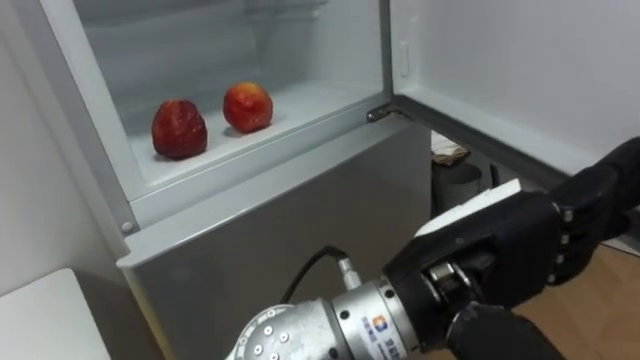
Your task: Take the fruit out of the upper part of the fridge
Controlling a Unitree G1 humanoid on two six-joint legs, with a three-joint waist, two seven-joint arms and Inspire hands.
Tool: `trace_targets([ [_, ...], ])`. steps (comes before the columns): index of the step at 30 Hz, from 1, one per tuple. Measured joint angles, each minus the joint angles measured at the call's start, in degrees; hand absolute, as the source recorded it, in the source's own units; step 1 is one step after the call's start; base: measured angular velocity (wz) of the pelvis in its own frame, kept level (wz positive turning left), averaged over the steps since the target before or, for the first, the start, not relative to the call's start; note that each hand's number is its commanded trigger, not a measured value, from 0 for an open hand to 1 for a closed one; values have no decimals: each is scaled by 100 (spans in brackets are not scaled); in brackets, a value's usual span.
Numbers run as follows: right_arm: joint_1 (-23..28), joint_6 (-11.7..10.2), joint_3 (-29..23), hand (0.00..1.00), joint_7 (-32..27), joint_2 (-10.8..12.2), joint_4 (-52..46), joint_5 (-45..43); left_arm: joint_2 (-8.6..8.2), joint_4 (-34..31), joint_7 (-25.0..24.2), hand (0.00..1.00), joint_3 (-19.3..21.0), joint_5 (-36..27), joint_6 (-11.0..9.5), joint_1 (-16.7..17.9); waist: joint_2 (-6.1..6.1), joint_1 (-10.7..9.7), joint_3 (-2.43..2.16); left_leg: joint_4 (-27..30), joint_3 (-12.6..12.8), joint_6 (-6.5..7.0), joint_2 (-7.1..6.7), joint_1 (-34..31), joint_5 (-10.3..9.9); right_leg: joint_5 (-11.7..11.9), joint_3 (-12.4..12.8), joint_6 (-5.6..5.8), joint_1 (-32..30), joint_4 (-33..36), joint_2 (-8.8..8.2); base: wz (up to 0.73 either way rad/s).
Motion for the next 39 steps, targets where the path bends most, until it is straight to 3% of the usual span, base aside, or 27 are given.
trace_targets([
  [5,-100,-3,225,0,-23,4,-2,257,-127,134,108,0,-155,-67,-5,-281,64,-32,-10,14,-10,1,-6,-96,2,13,-15,4,-83,-3,-43,1],
  [10,-112,-21,224,0,-28,9,79,320,-289,291,163,0,-192,-67,-88,-313,79,-128,-6,92,21,-2,-5,-146,4,12,-3,4,-80,-25,-57,-1],
  [18,-68,-23,215,0,-144,12,114,295,-268,275,293,0,-186,58,-104,-312,69,-97,9,83,40,-4,-9,-87,6,-23,7,3,-75,0,-53,-1],
  [21,-67,-36,214,0,-183,16,129,309,-132,151,337,0,-174,236,-99,-312,64,19,14,80,-31,-4,-10,-89,6,-29,-19,5,-77,5,-58,2],
  [24,-48,-148,186,0,-204,56,213,301,171,-188,335,0,29,506,-74,-299,40,230,30,80,-81,-5,-8,-97,12,-25,-118,-9,-79,61,-73,7],
  [26,-22,-175,122,0,-247,76,246,290,609,-716,379,0,579,507,-72,-234,-14,495,43,94,-142,-16,-20,-80,36,-83,-158,-36,-83,198,-84,8],
  [28,46,-260,77,0,-277,94,270,173,819,-1274,541,0,1158,541,-83,-70,-61,705,25,103,-271,-27,-28,-75,73,-96,-264,-56,-79,187,-107,27],
  [31,155,-327,-167,0,-316,203,363,-73,1123,-1940,864,0,1987,686,-281,171,-231,1129,-23,101,-438,-62,-26,-92,138,-97,-361,-96,-47,181,-111,31],
  [32,203,-333,-249,0,-323,209,311,-80,1225,-2089,1005,0,2258,700,-323,224,-279,1275,-34,117,-555,-69,-24,-106,142,-86,-497,-113,33,105,-124,37],
  [33,225,-343,-259,0,-338,209,302,-81,1256,-2145,1079,0,2361,715,-325,237,-302,1310,-53,129,-599,-71,-24,-125,144,-86,-550,-115,60,82,-135,54],
  [35,381,-384,-350,0,-494,232,220,-250,1352,-2279,1258,0,2808,843,-384,329,-350,1707,-96,176,-704,-75,-31,-139,146,-87,-639,-120,135,21,-144,28],
  [39,483,-431,-487,0,-545,305,95,-696,1459,-2491,1727,0,3558,1257,-427,746,-376,2040,-117,175,-883,-88,-42,-131,154,-94,-790,-131,224,-3,-151,20],
])
